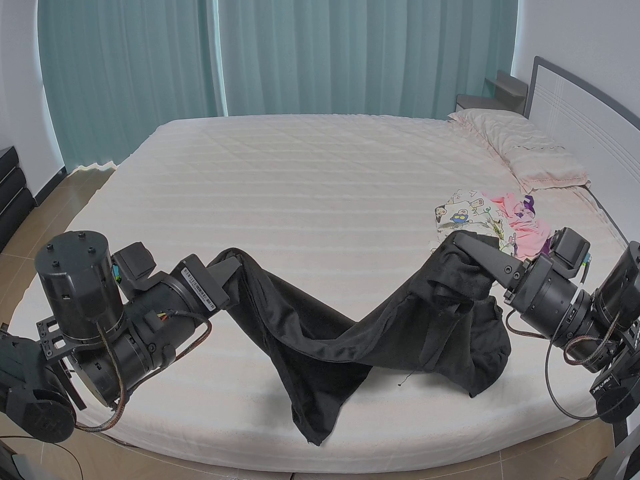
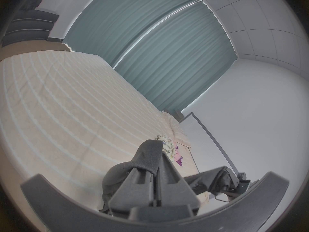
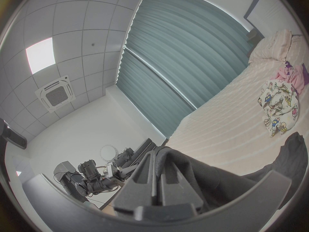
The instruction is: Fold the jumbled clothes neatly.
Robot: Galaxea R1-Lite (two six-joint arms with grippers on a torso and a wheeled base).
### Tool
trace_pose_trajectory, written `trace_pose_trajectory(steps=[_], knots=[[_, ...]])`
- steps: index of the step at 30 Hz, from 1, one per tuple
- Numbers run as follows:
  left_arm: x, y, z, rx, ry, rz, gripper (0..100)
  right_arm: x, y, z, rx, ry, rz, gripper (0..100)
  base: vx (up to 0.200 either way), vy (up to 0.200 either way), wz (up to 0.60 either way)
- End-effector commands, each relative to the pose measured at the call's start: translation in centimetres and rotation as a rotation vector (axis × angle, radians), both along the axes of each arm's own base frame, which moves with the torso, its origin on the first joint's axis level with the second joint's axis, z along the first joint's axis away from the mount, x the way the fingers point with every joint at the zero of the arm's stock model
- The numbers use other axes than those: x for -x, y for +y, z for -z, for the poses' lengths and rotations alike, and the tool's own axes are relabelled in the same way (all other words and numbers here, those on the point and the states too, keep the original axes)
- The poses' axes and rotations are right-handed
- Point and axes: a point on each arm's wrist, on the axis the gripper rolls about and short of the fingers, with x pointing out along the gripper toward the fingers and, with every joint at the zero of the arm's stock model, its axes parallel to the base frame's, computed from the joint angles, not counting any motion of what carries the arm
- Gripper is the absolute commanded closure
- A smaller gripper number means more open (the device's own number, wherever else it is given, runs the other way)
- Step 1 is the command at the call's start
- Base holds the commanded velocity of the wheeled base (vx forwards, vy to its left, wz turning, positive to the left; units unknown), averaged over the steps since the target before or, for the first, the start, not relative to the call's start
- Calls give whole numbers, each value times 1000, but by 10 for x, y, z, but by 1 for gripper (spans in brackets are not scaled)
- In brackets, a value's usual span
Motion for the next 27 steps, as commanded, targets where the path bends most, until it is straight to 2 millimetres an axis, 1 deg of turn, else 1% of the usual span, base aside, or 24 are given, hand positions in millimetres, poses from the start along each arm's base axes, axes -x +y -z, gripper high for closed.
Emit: trace_pose_trajectory(steps=[1,6,11,12,13,14,15,17,18,19,20,23,24,25,27], knots=[[4,2,7,-16,23,3,100,3,-3,4,11,19,5,100,-200,0,0],[7,1,5,-15,12,13,100,15,-7,1,8,8,-15,100,-200,0,0],[23,1,-7,12,-28,57,100,36,-19,-13,-24,-57,-46,100,-200,0,0],[25,1,-9,15,-33,61,100,36,-19,-13,-24,-57,-46,100,-200,0,0],[27,1,-9,16,-34,63,100,46,-25,-18,-37,-84,-55,100,-200,0,0],[27,1,-9,16,-34,63,100,46,-25,-18,-37,-84,-55,100,-200,0,0],[31,5,-11,24,-44,60,100,57,-32,-24,-53,-114,-61,100,-200,0,0],[33,7,-13,31,-52,60,100,62,-35,-28,-62,-132,-62,100,-200,0,0],[40,13,-17,46,-72,58,100,73,-41,-39,-89,-180,-68,100,-200,0,0],[41,14,-18,47,-76,57,100,75,-42,-41,-93,-190,-71,100,-200,0,0],[47,20,-23,51,-105,49,100,83,-47,-49,-111,-230,-85,100,-200,0,0],[60,32,-38,56,-194,40,100,98,-56,-72,-149,-309,-105,100,-200,0,0],[62,34,-40,59,-205,40,100,99,-57,-75,-154,-316,-104,100,0,0,0],[69,40,-48,71,-244,36,100,103,-59,-85,-172,-332,-107,100,0,0,0],[76,47,-57,76,-296,33,100,106,-61,-99,-201,-332,-113,100,0,0,0]])
